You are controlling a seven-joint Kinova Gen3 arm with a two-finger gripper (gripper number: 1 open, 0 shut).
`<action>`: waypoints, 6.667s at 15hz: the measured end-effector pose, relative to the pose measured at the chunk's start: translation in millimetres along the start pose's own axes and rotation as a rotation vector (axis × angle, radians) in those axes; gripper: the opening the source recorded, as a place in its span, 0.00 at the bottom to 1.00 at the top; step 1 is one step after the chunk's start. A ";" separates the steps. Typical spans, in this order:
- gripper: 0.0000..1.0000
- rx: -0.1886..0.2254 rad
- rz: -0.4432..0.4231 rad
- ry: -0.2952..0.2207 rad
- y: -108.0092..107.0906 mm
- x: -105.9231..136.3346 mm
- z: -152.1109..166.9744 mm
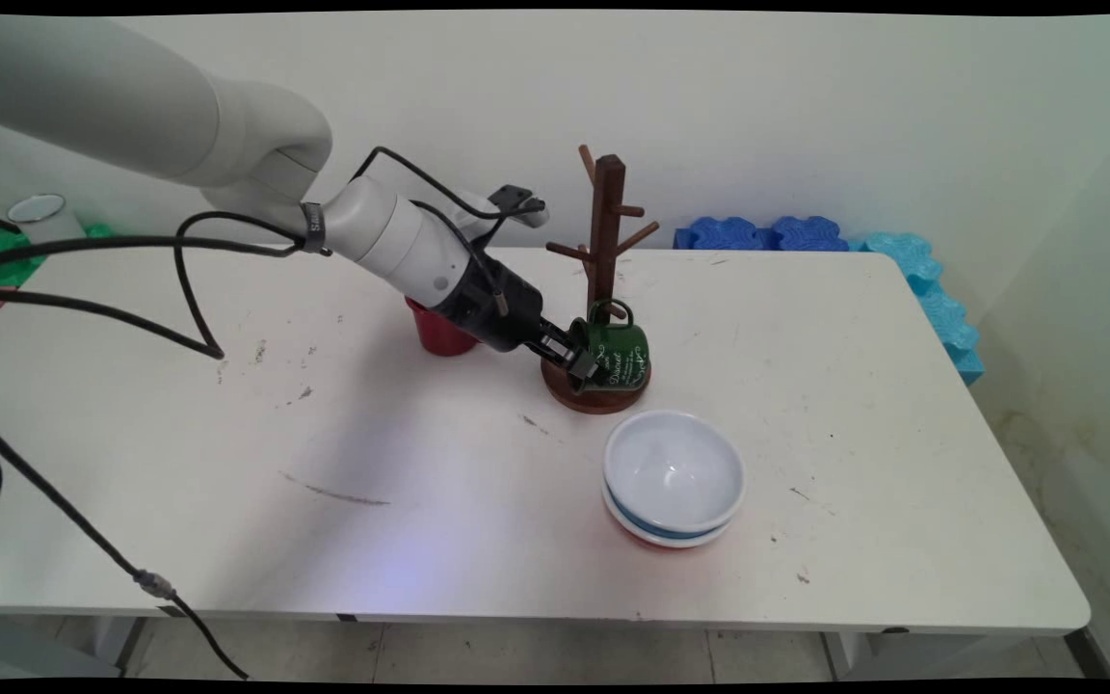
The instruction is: Place the picked object on the table
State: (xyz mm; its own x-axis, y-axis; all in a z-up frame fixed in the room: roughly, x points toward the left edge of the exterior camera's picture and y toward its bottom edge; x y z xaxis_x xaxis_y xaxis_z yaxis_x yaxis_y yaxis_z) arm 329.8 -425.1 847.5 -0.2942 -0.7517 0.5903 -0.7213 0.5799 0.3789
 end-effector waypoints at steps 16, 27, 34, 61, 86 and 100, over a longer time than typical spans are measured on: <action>0.00 -0.036 0.062 0.011 14.8 8.7 -13.9; 0.00 -0.072 0.095 0.011 33.5 10.9 -23.8; 0.00 -0.084 0.121 0.018 39.4 11.0 -36.1; 0.00 0.058 0.468 -0.048 20.2 -22.0 -150.2; 0.00 0.282 0.704 -0.313 1.3 -70.9 -151.4; 0.00 0.346 0.714 -0.395 -17.6 -89.4 -138.1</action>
State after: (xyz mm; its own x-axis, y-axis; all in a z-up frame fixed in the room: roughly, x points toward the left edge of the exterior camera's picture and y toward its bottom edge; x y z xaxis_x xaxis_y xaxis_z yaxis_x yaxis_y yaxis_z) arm 455.4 -324.7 886.5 -0.8956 -0.3376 0.2898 -0.4131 0.8728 -0.2599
